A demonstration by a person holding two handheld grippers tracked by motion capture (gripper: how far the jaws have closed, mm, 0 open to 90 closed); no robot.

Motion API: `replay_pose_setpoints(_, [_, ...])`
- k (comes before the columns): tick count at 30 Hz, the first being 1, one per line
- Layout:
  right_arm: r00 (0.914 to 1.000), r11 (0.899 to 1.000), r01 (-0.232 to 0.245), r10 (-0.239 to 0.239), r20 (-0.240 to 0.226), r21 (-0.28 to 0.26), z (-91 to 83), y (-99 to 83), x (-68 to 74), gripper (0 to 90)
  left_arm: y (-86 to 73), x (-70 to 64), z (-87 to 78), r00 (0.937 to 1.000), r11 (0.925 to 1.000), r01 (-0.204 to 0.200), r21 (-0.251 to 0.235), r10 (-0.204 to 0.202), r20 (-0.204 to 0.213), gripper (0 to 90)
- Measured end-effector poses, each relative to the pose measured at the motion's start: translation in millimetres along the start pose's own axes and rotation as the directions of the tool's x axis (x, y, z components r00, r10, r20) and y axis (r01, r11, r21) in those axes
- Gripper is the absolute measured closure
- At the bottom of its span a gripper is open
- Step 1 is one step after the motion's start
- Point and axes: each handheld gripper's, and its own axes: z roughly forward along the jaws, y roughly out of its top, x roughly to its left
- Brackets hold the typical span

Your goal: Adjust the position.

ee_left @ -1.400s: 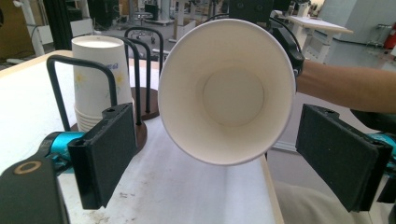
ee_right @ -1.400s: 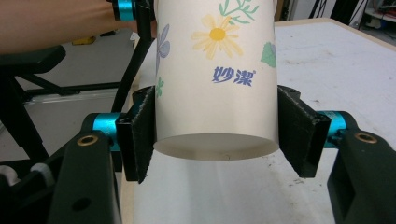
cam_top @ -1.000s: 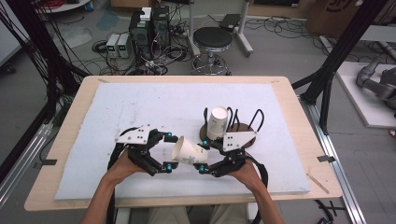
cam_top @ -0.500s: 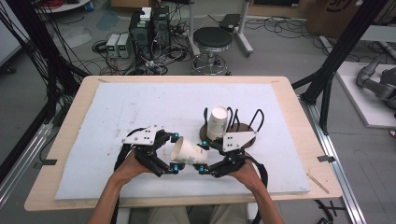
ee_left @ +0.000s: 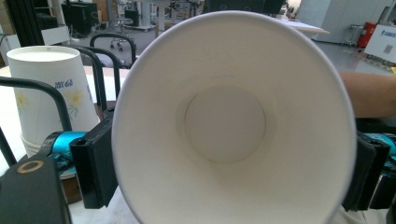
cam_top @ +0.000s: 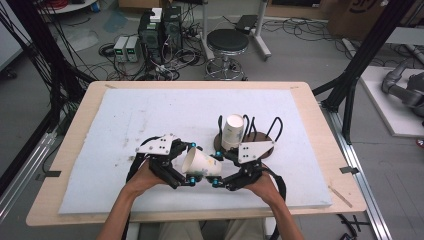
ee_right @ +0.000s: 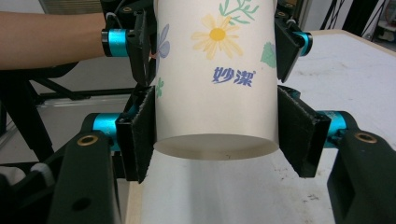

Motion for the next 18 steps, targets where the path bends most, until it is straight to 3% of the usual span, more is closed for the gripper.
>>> replay_pose_setpoints(9, [0.9999, 1.000, 0.009, -0.009, -0.009, -0.002, 0.5, 0.3, 0.8, 36.2, 0.9, 0.8, -0.1, 0.9997, 1.0000, -0.007, -0.004, 0.007, 0.023, 23.5])
replay_pose_setpoints(18, [0.9997, 1.000, 0.020, -0.020, -0.011, -0.002, 0.3, 0.5, 1.0, 37.1, 1.2, -0.2, -1.1, 0.9990, 0.9997, -0.026, -0.001, 0.026, 0.036, 28.2])
